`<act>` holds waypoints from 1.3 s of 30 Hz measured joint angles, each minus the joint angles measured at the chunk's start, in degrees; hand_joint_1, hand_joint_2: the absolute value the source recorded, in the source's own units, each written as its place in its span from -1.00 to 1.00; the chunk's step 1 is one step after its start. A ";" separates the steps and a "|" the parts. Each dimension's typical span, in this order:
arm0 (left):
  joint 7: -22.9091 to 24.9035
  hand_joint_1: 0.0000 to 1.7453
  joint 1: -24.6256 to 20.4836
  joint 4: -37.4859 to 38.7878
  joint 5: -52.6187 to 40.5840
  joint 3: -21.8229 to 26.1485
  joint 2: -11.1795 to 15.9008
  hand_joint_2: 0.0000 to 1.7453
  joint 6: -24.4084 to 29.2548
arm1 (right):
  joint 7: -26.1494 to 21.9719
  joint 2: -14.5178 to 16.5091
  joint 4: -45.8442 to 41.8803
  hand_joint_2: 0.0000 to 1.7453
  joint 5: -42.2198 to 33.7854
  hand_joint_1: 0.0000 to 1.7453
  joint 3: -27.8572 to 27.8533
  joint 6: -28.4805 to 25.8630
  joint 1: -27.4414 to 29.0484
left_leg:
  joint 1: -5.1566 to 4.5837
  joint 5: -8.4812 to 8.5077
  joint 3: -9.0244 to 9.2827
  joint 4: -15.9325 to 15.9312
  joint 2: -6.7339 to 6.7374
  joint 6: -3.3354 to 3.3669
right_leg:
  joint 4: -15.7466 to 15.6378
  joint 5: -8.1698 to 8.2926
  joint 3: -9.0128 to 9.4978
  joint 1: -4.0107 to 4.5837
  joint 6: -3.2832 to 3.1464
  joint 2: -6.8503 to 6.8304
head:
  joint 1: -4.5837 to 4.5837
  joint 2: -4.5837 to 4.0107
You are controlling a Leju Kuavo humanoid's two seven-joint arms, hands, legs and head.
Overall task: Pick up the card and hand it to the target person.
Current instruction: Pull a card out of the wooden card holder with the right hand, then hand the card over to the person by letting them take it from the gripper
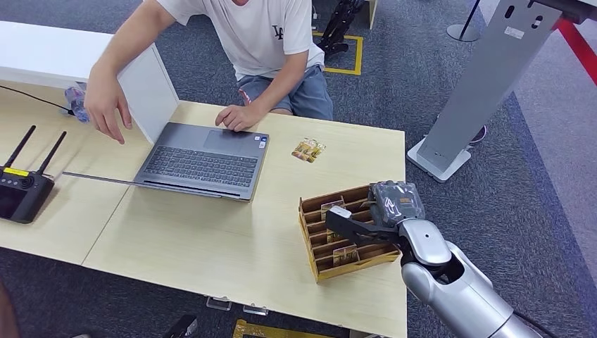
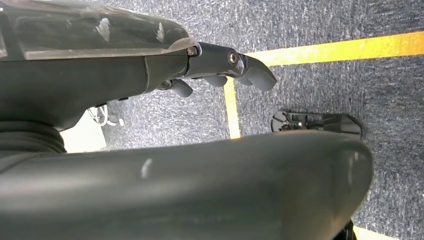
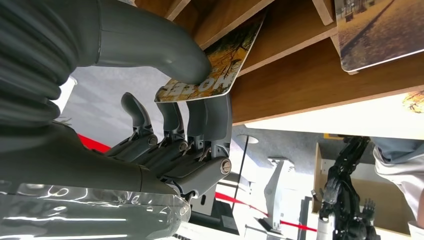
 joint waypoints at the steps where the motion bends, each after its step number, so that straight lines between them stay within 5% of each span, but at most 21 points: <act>1: -0.01 -1.00 0.00 0.00 0.00 0.00 0.00 -1.00 -0.01 | 0.00 0.00 0.00 1.00 -0.07 0.68 0.00 -0.01 -0.01 | 0.00 0.00 0.00 0.00 0.00 0.00 | 0.00 0.00 0.00 0.00 0.00 0.00 | 0.01 0.00; 3: -0.01 -1.00 0.00 0.00 -0.01 0.00 0.00 -1.00 0.00 | -0.01 0.00 0.00 1.00 -0.24 0.70 0.00 -0.07 -0.03 | 0.00 0.00 0.00 0.00 0.00 0.00 | 0.00 0.00 0.00 0.00 0.00 0.00 | 0.02 0.00; 7: -0.50 -1.00 0.00 0.00 -0.17 0.00 0.00 1.00 -0.15 | -0.04 0.00 0.00 1.00 -0.76 0.77 0.00 -0.17 -0.10 | 0.00 0.00 0.00 0.00 0.00 0.00 | 0.00 0.00 0.00 0.00 0.00 0.00 | 0.01 0.00; 20: -1.43 -1.00 0.07 0.01 0.24 -0.04 0.12 1.00 -0.07 | 1.58 -0.44 -1.64 1.00 -0.02 0.78 -0.07 -1.30 -0.15 | 0.00 0.00 0.00 0.00 0.00 0.00 | 0.00 0.00 -0.01 0.00 0.00 0.00 | 0.01 0.00; 30: -1.04 -1.00 0.30 0.02 1.05 -0.04 0.24 1.00 0.01 | 4.68 -3.43 -14.32 1.00 3.86 0.78 -2.75 -1.91 -0.39 | 0.00 0.00 0.03 0.01 0.02 0.00 | 0.00 0.00 -0.01 0.00 0.00 0.02 | 0.01 0.00; 39: -1.03 -1.00 0.34 0.01 1.18 -0.04 0.24 1.00 -0.01 | 2.75 -4.72 -22.92 1.00 5.01 0.78 -4.89 -2.15 0.25 | 0.00 0.00 0.03 0.01 0.02 0.00 | 0.00 0.00 0.00 0.00 0.00 0.02 | 0.00 0.00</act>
